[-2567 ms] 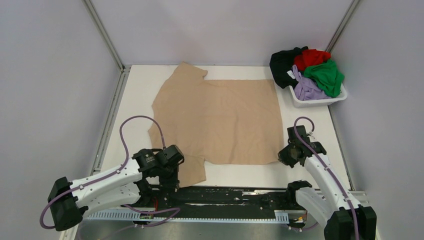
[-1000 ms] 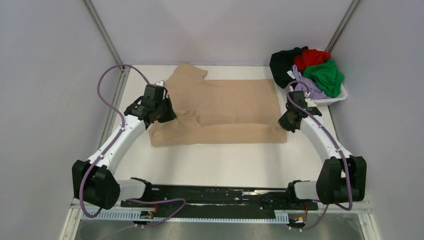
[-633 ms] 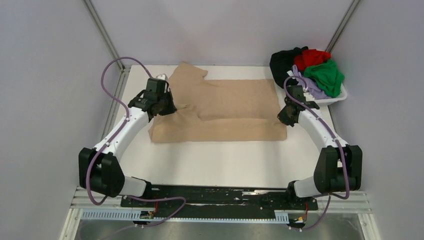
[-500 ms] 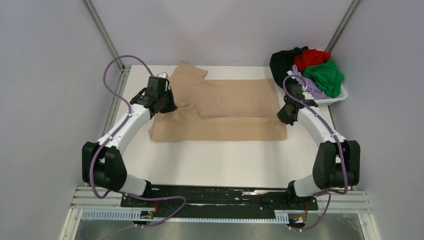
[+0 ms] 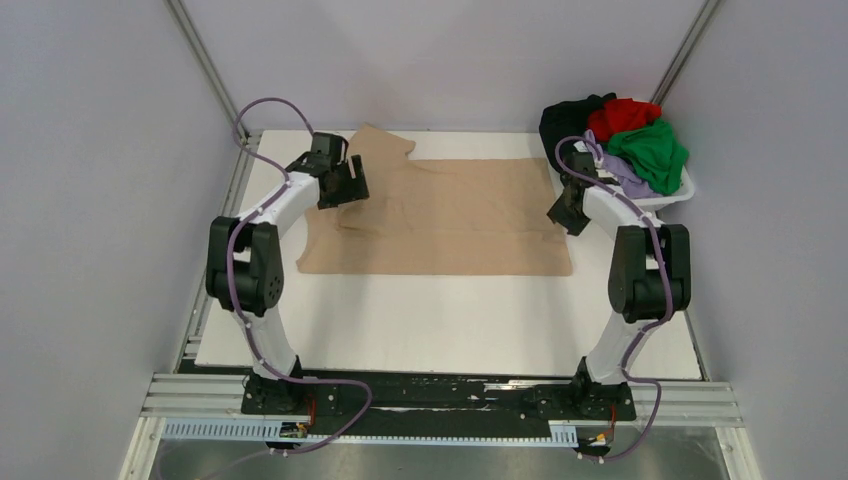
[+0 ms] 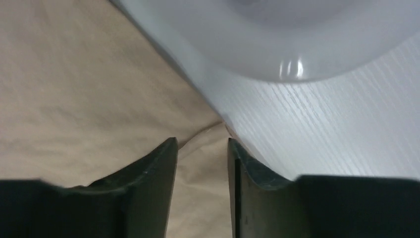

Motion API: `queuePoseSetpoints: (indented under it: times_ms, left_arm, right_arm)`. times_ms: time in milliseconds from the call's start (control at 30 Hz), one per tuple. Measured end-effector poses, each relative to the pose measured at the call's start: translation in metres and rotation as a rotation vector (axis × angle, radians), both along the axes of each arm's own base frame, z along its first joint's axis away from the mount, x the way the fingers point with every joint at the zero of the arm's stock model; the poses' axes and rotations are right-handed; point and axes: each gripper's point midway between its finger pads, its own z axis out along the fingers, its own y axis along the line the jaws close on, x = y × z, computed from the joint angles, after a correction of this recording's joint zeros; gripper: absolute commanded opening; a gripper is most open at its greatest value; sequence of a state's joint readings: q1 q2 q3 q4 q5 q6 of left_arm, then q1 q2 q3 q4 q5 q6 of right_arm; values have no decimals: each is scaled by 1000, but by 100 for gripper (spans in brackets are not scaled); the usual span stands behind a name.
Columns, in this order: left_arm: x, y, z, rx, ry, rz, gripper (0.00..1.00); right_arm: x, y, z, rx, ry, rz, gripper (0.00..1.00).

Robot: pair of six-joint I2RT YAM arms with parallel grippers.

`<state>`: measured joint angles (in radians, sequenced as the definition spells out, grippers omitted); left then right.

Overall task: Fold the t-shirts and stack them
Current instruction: Fold the flattened tshirt in 1/3 of the way

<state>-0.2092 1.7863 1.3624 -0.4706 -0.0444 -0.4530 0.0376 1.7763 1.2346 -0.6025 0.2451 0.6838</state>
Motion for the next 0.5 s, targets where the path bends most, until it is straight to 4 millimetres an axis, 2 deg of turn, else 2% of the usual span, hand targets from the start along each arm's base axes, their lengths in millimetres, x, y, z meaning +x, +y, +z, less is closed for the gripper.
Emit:
queuePoseSetpoints:
  times_ms: [33, 100, 133, 167, 200, 267, 333, 400, 500]
  left_arm:
    - [11, 3, -5, 1, 4, 10, 98]
    - [30, 10, -11, -1, 10, 30, 100]
    - [38, 13, -12, -4, 10, 42, 100]
    - [47, 18, -10, -9, 5, 54, 100]
    - [54, 22, -6, -12, -4, 63, 100]
    - [64, 26, 6, -28, -33, 75, 100]
    - [65, 27, 18, -61, -56, 74, 100]
    - [58, 21, 24, -106, -66, 54, 100]
    - [29, 4, 25, -195, -54, -3, 100]
  right_arm:
    - [7, -3, -2, -9, 1, -2, 61]
    - [18, -10, -1, -28, -6, -2, 75]
    - [24, -13, 3, -42, -18, 6, 80]
    - [27, -16, 6, -51, -28, 4, 95]
    - [32, -19, 12, -64, -46, 6, 99]
    - [34, -23, 21, -81, -71, 7, 100]
    - [30, -23, 28, -87, -89, 15, 100]
    - [17, -20, 34, -72, -99, 34, 100]
    - [-3, -5, 36, -10, -108, 98, 100]
